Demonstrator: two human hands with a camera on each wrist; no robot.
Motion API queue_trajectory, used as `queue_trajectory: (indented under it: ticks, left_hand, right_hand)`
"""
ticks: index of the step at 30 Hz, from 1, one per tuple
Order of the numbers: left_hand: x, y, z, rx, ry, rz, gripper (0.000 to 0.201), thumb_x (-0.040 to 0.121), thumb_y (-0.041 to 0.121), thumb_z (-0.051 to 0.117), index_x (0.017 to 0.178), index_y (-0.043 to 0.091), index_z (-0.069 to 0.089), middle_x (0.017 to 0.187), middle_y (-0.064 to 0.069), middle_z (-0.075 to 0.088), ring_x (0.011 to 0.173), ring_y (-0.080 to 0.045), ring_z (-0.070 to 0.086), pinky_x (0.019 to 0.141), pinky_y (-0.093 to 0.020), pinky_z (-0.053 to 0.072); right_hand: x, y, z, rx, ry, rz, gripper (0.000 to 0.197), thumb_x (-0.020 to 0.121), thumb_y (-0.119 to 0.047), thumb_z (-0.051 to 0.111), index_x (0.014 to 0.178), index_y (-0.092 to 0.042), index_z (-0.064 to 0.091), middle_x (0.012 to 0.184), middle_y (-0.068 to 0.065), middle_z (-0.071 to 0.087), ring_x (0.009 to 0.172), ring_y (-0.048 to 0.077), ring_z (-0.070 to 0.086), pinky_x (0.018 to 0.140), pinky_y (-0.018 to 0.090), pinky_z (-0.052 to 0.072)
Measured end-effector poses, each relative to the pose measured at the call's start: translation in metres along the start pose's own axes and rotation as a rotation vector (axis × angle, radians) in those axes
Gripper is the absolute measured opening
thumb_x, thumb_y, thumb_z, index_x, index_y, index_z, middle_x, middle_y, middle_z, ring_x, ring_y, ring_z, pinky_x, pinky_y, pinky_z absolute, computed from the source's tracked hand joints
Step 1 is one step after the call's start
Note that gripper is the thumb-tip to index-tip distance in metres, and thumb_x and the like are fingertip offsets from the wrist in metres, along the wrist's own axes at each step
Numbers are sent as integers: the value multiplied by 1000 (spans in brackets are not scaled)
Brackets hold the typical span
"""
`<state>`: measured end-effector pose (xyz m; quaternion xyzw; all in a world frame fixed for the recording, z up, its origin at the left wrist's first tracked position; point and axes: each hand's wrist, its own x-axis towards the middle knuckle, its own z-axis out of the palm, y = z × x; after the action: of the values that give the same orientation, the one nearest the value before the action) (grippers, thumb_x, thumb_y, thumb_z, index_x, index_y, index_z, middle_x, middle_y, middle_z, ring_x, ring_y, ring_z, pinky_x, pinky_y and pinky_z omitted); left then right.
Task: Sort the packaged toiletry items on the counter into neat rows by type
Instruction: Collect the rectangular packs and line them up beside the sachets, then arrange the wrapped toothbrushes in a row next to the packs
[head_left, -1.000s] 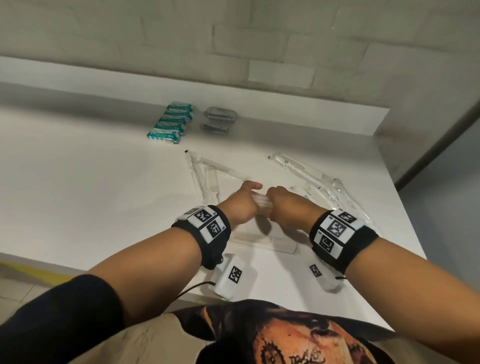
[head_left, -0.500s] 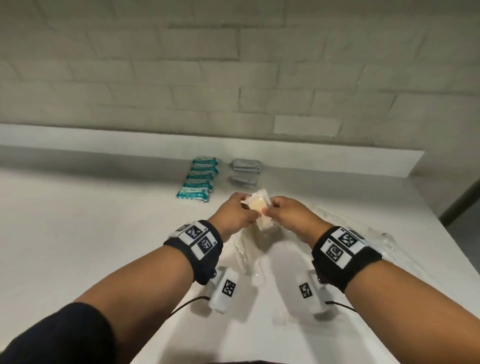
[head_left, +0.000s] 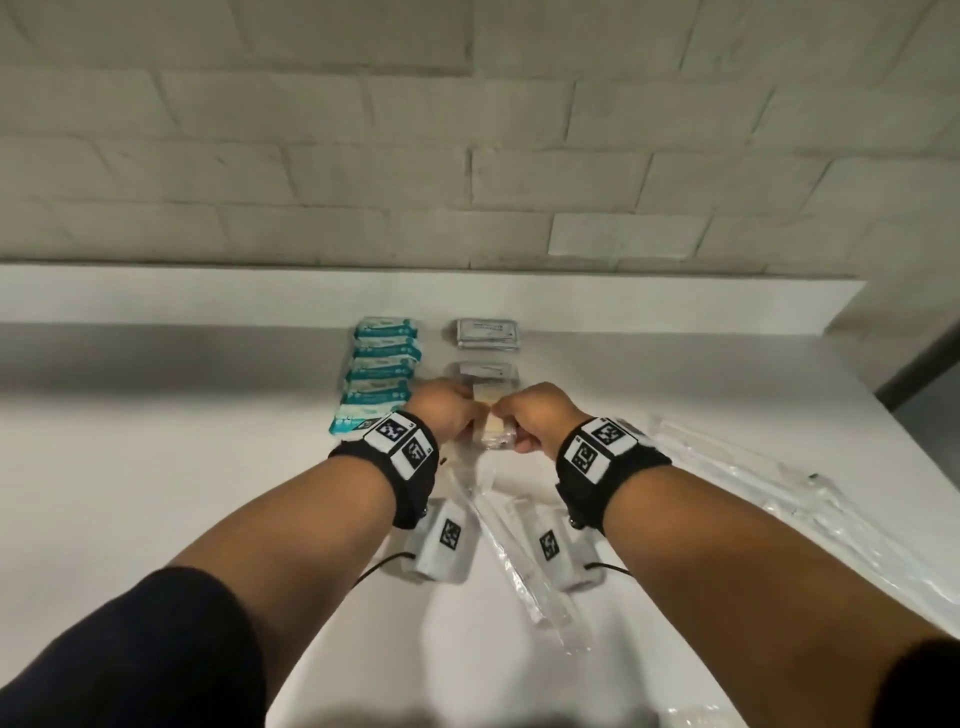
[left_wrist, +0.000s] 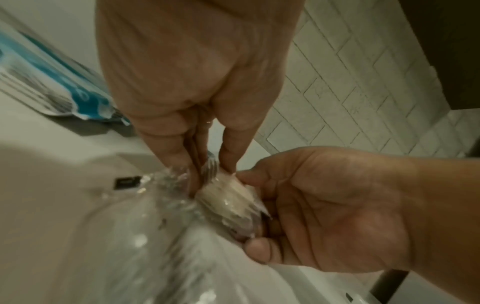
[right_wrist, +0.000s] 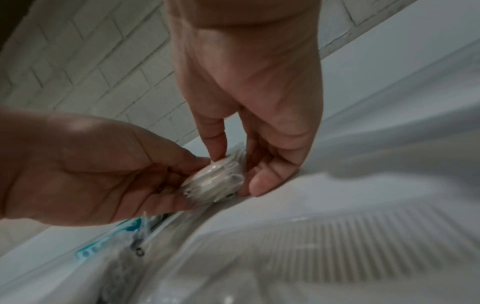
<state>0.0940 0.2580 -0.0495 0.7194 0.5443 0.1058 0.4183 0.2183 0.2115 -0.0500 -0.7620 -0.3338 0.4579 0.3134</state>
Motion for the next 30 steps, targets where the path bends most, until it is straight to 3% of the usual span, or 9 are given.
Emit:
queue_trajectory:
  ticks: [3,8,12,15,18,20,22,24,30]
  left_hand:
    - [6,1,1,101,-23,-16,23,80,25,66,86,3,72,84,-13,74,83,-28,69,82,-37,56]
    - [5,3,0,169,-61,-61,20,79,18,67,82,0,74,80,-12,73,73,-24,65,74,-30,52]
    - [0,3,2,173,-32,-82,21,81,20,66,85,0,71,80,-12,70,73,-24,66,73,-31,56]
    - [-14,5,-5,280,93,35,14,86,21,63,91,9,58,87,-5,63,82,-25,63,73,-33,52]
    - [-35,5,-16,409,66,270,13,90,17,50,102,17,57,94,-1,61,89,-23,61,72,-29,45]
    - [-52,-1,-18,600,-139,351,27,88,13,47,110,23,59,116,1,61,103,-20,58,88,-32,47]
    - [-69,-13,-16,762,-299,360,49,83,7,48,126,30,53,132,6,52,121,-18,47,103,-36,40]
    - [-87,-24,-12,845,-319,394,63,81,6,50,135,37,44,137,8,47,128,-17,40,107,-36,36]
    - [-118,-59,-1,853,-243,480,39,86,25,61,123,36,55,103,7,51,105,-20,50,91,-34,43]
  right_hand:
    - [3,-4,-4,-109,-21,59,15,82,-14,62,69,-8,58,62,8,56,49,21,47,50,25,40]
    - [3,-1,-3,-182,-34,99,22,84,-19,61,65,-11,53,55,3,48,41,17,37,41,19,28]
    - [0,2,-3,-224,-27,48,24,87,-26,63,71,-9,55,58,4,48,46,19,42,45,21,33]
    - [-10,5,-15,-372,33,-78,36,87,-42,62,83,-6,60,64,5,54,52,21,48,52,25,41]
    - [-40,7,-40,-551,16,-189,33,93,-34,58,72,-9,55,66,3,55,53,13,49,39,16,38]
    - [-68,17,-55,-756,-89,-230,28,92,-34,59,92,-6,64,86,6,64,70,17,56,48,18,41]
    - [-91,38,-60,-945,-194,-269,40,84,-39,63,120,-21,60,111,-2,61,88,15,55,66,23,44]
    - [-107,66,-55,-1077,-251,-360,52,78,-38,65,128,-38,51,110,-8,48,91,15,54,73,29,47]
    - [-132,115,-52,-1129,-266,-565,48,81,-27,62,125,-42,51,107,-9,40,102,20,48,81,36,47]
